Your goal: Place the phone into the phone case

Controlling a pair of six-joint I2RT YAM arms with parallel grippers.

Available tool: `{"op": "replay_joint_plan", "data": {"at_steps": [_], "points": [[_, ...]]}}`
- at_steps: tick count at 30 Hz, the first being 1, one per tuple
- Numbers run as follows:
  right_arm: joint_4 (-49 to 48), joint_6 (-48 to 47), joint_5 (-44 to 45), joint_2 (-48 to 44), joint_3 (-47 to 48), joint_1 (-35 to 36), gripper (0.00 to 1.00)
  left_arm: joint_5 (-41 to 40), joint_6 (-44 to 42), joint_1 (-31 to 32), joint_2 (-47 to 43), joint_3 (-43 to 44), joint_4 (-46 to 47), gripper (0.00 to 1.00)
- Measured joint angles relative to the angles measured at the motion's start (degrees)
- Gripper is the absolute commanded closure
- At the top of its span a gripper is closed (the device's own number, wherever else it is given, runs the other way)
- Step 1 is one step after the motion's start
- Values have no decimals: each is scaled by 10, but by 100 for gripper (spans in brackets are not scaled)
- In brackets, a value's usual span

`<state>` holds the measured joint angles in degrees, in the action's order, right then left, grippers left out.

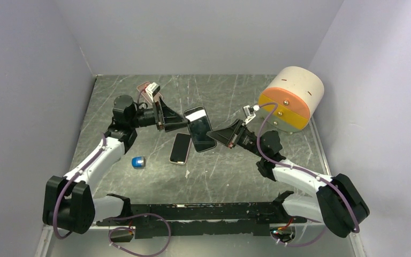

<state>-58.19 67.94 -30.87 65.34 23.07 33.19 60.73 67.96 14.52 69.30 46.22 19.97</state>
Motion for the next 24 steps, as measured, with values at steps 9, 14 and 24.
{"op": "replay_joint_plan", "data": {"at_steps": [9, 14, 24], "points": [[21, -12, 54, 1, 15, 23, 100, -7, 24, 39, 34, -9, 52, 52], [28, -19, 68, 3, 14, 29, 100, -20, 29, 60, 48, -9, 63, 80], [93, -41, 78, -8, 28, 36, 100, -33, -9, 64, 48, -9, 46, 95]]}}
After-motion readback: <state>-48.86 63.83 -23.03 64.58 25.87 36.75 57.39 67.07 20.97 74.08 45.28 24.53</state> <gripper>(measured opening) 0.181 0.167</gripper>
